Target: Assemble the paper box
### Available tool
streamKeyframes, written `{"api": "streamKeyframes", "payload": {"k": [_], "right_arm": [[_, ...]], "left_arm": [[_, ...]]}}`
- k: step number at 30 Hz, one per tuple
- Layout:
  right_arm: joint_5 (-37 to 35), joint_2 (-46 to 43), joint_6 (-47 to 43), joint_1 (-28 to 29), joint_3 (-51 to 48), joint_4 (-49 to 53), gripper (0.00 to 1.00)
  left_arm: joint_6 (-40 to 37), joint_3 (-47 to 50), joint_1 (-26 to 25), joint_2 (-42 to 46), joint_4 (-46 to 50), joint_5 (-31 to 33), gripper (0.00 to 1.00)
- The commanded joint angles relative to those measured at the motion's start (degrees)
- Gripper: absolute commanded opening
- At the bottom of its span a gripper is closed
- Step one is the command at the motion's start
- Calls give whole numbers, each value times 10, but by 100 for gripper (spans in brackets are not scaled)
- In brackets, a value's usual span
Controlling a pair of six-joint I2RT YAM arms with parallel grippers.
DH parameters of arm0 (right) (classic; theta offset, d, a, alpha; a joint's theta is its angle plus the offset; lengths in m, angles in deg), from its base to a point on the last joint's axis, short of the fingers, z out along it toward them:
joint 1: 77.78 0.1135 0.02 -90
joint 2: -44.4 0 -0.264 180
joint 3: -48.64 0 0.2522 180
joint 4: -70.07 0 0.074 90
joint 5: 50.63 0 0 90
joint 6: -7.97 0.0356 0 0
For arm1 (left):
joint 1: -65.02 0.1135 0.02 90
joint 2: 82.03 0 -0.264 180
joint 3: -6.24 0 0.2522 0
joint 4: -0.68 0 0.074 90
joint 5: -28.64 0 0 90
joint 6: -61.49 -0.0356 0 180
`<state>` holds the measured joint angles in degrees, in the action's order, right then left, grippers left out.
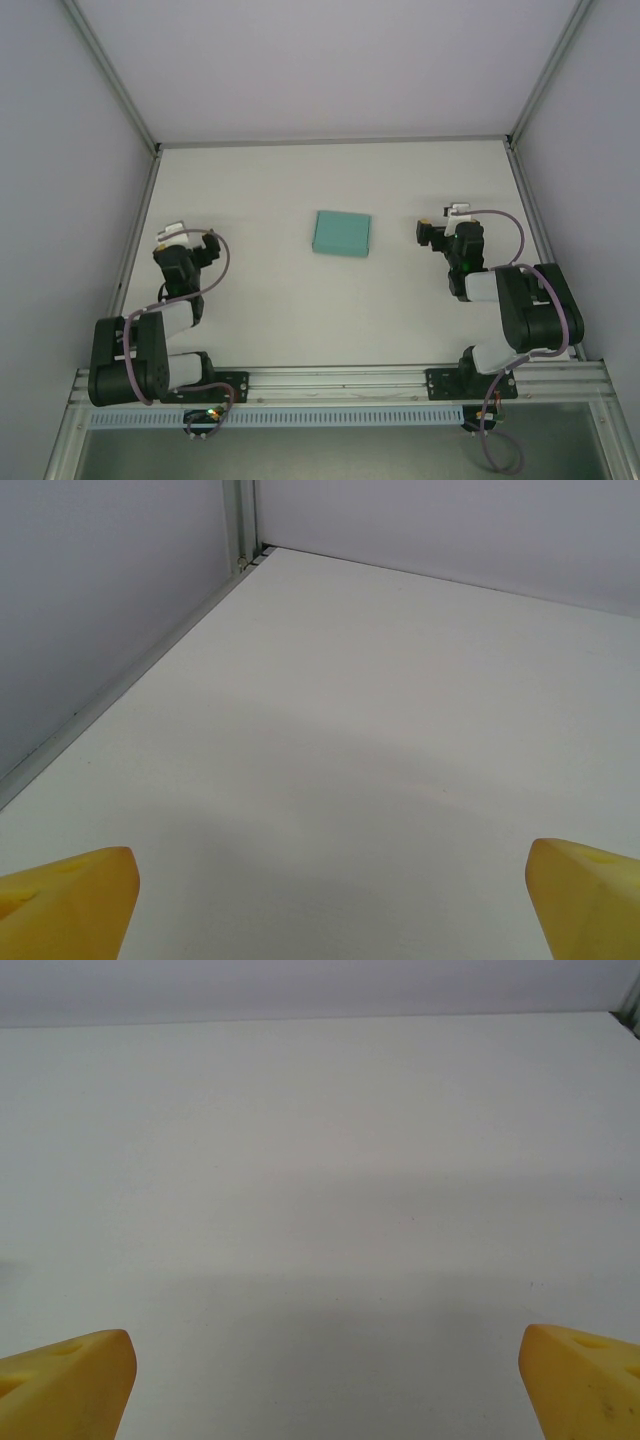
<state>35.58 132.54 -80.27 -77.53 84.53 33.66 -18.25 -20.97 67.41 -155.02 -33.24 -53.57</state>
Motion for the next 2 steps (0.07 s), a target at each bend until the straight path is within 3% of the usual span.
{"api": "streamKeyframes", "payload": {"k": [1,2], "right_arm": [[9,4,4,2,8,-19,100],[9,4,5,3,8,-19,100]], "left_arm": [[-7,0,3,6,-16,-8,100],[-9,0,3,7,-17,-10,100]]}}
